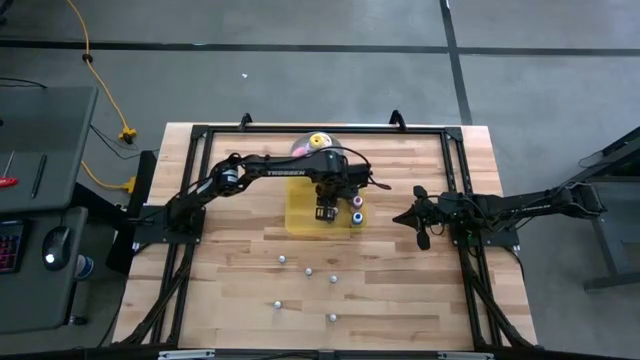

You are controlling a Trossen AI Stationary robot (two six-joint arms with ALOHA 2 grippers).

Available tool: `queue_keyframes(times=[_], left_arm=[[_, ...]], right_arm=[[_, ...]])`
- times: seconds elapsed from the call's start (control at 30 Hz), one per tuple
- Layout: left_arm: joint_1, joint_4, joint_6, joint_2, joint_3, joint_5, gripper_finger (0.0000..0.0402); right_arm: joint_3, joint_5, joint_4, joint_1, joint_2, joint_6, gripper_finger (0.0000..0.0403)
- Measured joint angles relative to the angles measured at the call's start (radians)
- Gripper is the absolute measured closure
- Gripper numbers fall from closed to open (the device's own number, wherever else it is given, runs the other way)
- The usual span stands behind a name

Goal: Pick & Place food coloring
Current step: Put the bottom left small black food coloring bottle into the yellow container, then put the top small black food coloring bottle into the yellow container

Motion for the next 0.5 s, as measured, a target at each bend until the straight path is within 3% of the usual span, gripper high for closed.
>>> queue_keyframes(times=[0.27, 0.5], left_arm=[[-0.014, 0.013, 0.003, -0.073, 0.001, 0.003, 0.0307], [-0.062, 0.036, 0.027, -0.198, 0.002, -0.001, 0.0245]], right_arm=[[0.0, 0.0, 0.0, 0.0, 0.0, 0.0, 0.0402], [0.0, 0.0, 0.0, 0.0, 0.0, 0.0, 0.0402]])
